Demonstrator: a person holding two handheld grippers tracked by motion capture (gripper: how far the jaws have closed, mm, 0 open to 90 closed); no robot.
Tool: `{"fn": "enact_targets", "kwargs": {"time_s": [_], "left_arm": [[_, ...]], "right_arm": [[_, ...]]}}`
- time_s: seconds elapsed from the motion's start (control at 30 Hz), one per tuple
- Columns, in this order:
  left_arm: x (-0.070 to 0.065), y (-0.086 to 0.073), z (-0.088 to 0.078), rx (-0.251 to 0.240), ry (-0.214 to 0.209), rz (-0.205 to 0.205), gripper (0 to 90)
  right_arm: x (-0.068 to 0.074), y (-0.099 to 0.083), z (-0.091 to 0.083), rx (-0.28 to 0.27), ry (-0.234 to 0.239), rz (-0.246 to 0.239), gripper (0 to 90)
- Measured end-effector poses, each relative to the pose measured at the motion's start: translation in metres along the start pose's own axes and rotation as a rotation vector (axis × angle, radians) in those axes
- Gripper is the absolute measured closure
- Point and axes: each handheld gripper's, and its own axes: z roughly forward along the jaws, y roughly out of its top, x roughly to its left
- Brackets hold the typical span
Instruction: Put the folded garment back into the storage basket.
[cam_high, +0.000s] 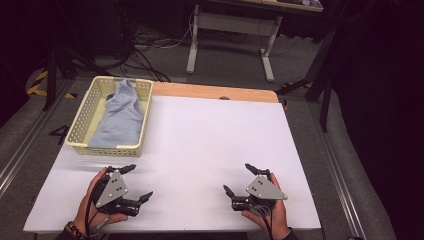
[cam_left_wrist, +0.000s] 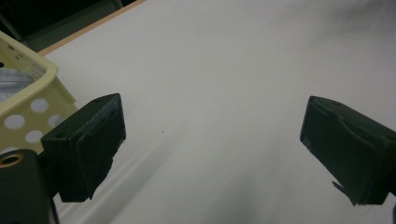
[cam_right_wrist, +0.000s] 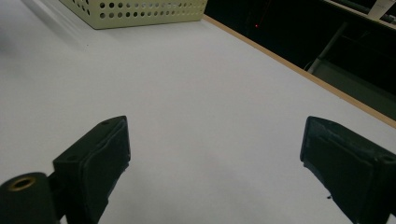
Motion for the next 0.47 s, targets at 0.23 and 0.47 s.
{"fn": "enact_targets", "kwargs": {"time_s": [0.23,0.47], "left_arm": [[0.0003,0.0001,0.0008,0.000,-0.010,-0.001,8.5],[0.0006,-0.0002,0.0013,-0.002,-0.019,-0.003,8.6]], "right_arm": [[-0.0003,-0.0008,0.0011,0.003,0.001,0.005,9.3],[-0.0011,-0.0020,0.0004,-0.005,0.023,0.018,7.2]]}}
